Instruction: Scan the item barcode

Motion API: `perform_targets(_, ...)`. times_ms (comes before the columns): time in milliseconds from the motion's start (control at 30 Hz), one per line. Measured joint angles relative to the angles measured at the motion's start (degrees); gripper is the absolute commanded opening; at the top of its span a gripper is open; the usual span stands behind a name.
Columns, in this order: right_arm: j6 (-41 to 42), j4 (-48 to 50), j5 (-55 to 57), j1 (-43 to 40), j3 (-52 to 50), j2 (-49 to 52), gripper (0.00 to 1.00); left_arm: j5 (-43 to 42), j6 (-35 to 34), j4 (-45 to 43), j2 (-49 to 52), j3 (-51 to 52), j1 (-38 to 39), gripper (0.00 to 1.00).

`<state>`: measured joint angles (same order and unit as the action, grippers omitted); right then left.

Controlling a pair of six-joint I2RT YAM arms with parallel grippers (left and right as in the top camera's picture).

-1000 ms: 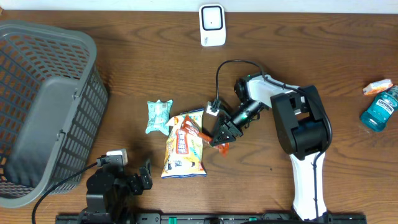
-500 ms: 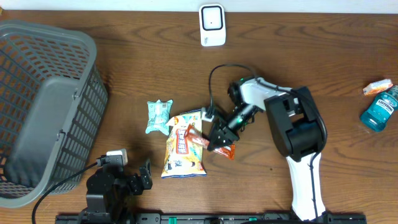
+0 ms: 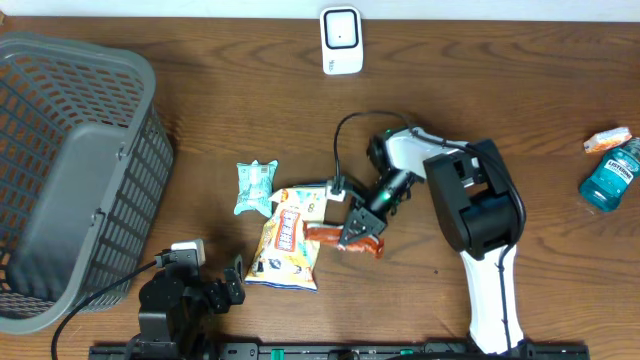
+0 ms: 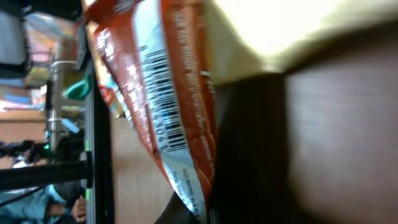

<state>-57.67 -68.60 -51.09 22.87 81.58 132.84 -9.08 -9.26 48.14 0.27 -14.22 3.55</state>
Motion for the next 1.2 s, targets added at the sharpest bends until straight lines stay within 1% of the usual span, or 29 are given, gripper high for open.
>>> perform_targets(67, 2.1, -2.5, 2.5, -0.7, 3.8, 0.2, 0.01, 0.0, 0.0, 0.0, 0.0, 0.0, 0.0, 0.98)
perform_targets(200, 5.2, -13.8, 6.6, -1.8, 15.9, 0.7, 0.02, 0.0, 0.0, 0.0, 0.0, 0.0, 0.0, 0.98)
perform_targets(267, 6.1, -17.9, 8.1, -2.0, 22.0, 0.4, 0.02, 0.0, 0.0, 0.0, 0.0, 0.0, 0.0, 0.98)
perform_targets(400, 7.4, -19.5, 11.7, -1.8, 28.6, -3.7, 0.02, 0.0, 0.0, 0.0, 0.0, 0.0, 0.0, 0.98)
perform_targets(500, 7.7, -18.2, 14.7, -1.0, 29.5, -10.2, 0.02, 0.0, 0.0, 0.0, 0.0, 0.0, 0.0, 0.98)
perform_targets(600, 7.6, -16.1, 18.9, 1.4, 30.0, -19.6, 0.01, 0.0, 0.0, 0.0, 0.0, 0.0, 0.0, 0.98)
perform_targets(733, 6.3, -13.7, 23.4, 6.3, 30.9, -32.1, 0.02, 0.0, 0.0, 0.0, 0.0, 0.0, 0.0, 0.98)
perform_targets(867, 3.4, -11.6, 28.0, 11.4, 31.7, -41.1, 0.02, 0.0, 0.0, 0.0, 0.0, 0.0, 0.0, 0.98)
perform_targets(1000, 1.7, -11.1, 33.0, 14.5, 31.9, -44.3, 0.02, 0.0, 0.0, 0.0, 0.0, 0.0, 0.0, 0.98)
perform_targets(1200, 0.7, -11.1, 36.2, 15.5, 31.8, -43.3, 0.01, 0.0, 0.0, 0.0, 0.0, 0.0, 0.0, 0.98)
